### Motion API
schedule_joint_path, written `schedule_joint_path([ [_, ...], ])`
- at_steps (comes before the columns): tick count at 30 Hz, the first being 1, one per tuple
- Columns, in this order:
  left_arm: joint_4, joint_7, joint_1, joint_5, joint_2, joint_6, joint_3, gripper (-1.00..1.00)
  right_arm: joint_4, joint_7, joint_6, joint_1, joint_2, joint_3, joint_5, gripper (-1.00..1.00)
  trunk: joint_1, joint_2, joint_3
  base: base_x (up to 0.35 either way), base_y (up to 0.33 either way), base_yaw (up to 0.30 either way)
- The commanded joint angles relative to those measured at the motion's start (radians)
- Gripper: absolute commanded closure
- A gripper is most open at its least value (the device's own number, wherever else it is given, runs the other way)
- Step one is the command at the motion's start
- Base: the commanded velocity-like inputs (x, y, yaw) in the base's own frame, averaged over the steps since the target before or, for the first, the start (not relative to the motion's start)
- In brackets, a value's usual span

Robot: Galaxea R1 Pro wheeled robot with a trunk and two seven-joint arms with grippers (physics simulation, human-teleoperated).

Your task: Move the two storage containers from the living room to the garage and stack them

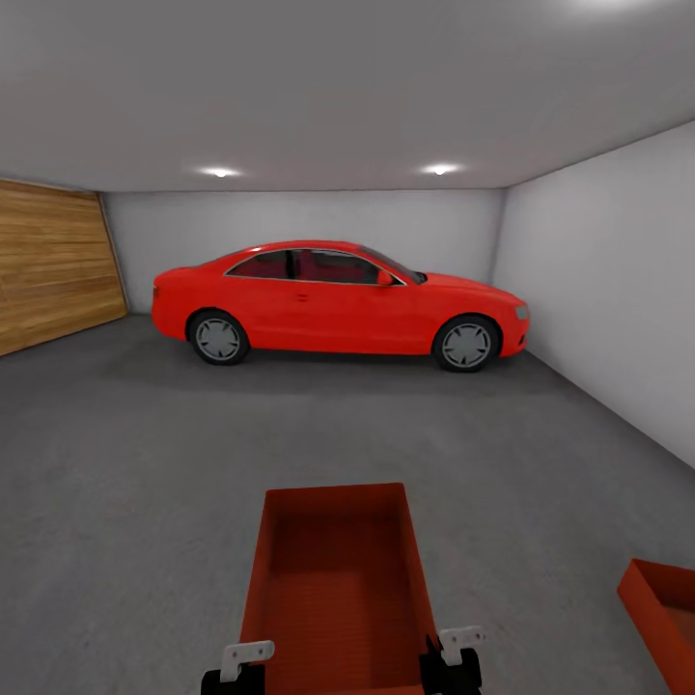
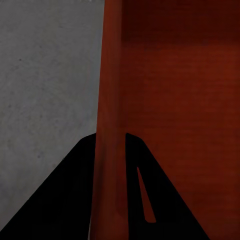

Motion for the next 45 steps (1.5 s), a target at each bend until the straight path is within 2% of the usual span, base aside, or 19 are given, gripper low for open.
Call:
schedule_joint_path([
  [1, 0.001, 0.014, 0.000, 0.016, 0.009, -0.007, -0.018, 1.00, 0.001, -0.011, 0.000, -0.002, 0.000, 0.006, 0.010, 1.00, 0.001, -0.001, -0.001, 0.339, 0.000, 0.000],
  [45, 0.001, 0.014, 0.000, 0.015, 0.009, -0.007, -0.019, 1.00, 0.001, -0.012, 0.000, -0.002, 0.000, 0.005, 0.010, 1.00, 0.001, -0.001, -0.001, 0.339, 0.000, 0.000],
])
